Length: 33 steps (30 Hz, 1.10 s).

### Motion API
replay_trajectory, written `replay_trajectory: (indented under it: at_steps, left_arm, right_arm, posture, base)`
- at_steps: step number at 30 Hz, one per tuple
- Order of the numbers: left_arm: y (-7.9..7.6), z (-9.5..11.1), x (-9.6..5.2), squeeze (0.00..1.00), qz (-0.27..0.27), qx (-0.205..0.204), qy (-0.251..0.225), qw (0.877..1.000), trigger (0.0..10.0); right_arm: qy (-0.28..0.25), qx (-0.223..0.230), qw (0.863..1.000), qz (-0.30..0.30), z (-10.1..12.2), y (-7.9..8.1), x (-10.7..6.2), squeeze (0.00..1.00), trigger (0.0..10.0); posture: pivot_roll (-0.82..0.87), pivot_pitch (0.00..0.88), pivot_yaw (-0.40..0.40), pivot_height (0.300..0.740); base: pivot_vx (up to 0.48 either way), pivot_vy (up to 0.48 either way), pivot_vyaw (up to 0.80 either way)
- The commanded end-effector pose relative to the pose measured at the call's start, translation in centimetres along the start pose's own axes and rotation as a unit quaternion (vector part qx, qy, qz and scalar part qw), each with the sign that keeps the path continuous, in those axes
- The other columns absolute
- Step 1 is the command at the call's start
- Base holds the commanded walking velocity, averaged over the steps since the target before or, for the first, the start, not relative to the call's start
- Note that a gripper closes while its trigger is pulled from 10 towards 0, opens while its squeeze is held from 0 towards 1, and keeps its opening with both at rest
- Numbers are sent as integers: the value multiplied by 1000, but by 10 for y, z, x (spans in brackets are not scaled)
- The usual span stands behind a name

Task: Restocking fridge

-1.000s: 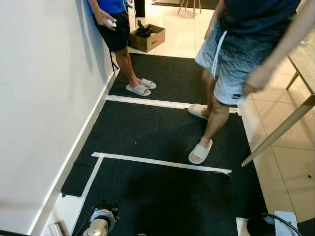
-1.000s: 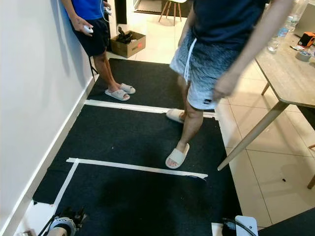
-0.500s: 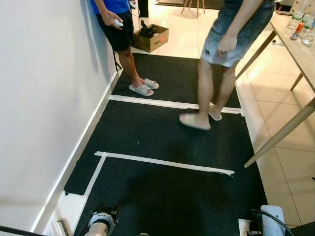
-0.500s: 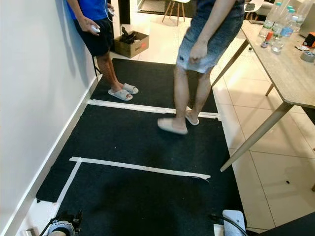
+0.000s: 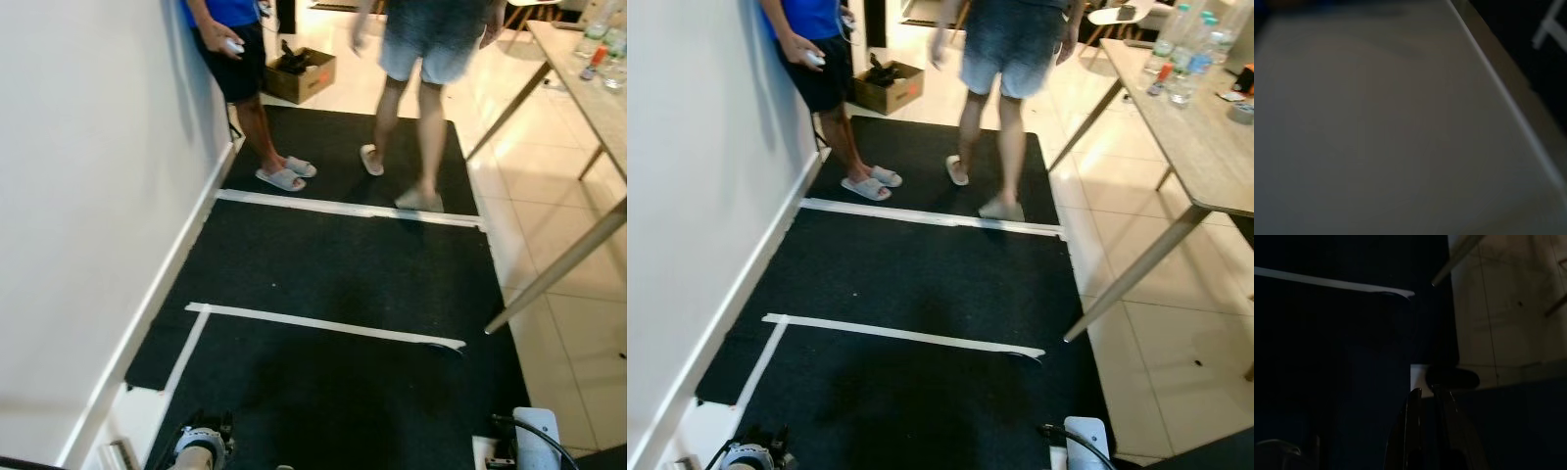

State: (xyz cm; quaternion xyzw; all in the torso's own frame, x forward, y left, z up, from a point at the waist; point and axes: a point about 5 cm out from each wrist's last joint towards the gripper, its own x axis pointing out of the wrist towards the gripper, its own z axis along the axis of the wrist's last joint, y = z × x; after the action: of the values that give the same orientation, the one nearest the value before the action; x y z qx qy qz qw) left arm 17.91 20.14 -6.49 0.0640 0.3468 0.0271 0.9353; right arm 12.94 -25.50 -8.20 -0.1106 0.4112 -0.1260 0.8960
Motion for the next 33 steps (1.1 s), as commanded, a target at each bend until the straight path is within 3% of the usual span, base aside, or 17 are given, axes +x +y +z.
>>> replay_trajectory:
  at_steps: [1,23,33]
  left_arm:
    - [-3,-7,-1,0,-3,5,13,1000,10000]
    - [-1,-16,0,0,2,6,37,999,10000]
    - [-2,-21,-1,0,1,4,45,999,10000]
  right_arm:
    - [-3,0,1000,-4,0,-3,0,0,10000]
    - [-2,3,1000,2,0,-1,0,0,10000]
    - [2,9,1000,0,-1,-4,0,0,10000]
  posture:
    - [-100,57,-53,740]
    - [-96,58,-56,740]
    - [-96,59,-60,740]
  base:
    - [300,0,0]
    - [378,0,0]
    - [356,0,-469]
